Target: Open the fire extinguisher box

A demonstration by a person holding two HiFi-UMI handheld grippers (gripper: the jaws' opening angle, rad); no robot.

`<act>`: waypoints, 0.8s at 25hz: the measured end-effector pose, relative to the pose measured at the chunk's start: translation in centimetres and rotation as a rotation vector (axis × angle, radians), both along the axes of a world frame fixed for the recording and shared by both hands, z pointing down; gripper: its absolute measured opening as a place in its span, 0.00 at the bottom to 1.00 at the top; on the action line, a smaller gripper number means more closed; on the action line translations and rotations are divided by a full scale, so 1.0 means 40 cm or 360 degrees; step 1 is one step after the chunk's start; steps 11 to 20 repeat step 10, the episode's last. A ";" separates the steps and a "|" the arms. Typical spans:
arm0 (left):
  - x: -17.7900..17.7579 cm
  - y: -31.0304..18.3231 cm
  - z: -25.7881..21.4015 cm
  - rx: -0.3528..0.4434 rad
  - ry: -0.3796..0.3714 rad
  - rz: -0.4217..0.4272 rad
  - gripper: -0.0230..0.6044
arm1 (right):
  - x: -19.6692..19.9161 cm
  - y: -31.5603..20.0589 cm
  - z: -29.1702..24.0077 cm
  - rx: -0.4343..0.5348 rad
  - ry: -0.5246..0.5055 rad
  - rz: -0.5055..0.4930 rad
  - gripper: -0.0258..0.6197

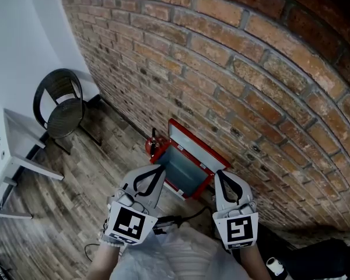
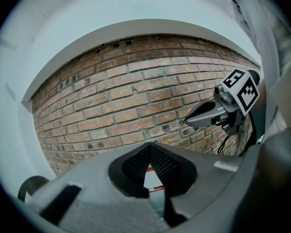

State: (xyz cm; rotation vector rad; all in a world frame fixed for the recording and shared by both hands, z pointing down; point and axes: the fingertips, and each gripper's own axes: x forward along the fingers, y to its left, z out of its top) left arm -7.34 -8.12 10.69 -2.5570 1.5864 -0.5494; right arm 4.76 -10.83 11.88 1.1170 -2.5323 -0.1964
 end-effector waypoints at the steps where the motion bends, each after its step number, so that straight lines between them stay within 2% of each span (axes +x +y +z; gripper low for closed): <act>1: 0.000 0.000 0.000 0.0000 0.0001 -0.0001 0.03 | -0.002 0.001 0.002 -0.0003 0.0002 -0.0003 0.05; 20: -0.006 0.000 0.006 -0.0006 0.0001 -0.0005 0.03 | -0.008 0.000 0.009 -0.0010 0.0011 -0.0008 0.05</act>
